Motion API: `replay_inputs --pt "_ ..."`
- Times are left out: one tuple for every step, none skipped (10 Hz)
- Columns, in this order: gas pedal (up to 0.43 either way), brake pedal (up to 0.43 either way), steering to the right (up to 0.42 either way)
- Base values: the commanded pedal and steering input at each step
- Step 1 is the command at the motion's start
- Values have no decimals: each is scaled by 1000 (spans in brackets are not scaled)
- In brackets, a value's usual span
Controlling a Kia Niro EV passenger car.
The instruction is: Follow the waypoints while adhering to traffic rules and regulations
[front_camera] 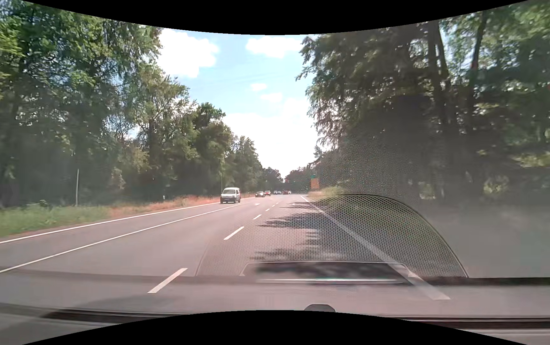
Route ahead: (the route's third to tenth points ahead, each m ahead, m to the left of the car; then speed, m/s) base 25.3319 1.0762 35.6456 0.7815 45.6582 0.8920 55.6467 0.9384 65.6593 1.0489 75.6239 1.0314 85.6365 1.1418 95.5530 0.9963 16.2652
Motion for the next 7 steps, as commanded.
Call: replay_inputs --pt "67 0 -4" --pt "67 0 -3" --pt "67 0 -2" --pt "67 0 -1" --pt "67 0 -2" --pt "67 0 -2" --pt "67 0 -2"
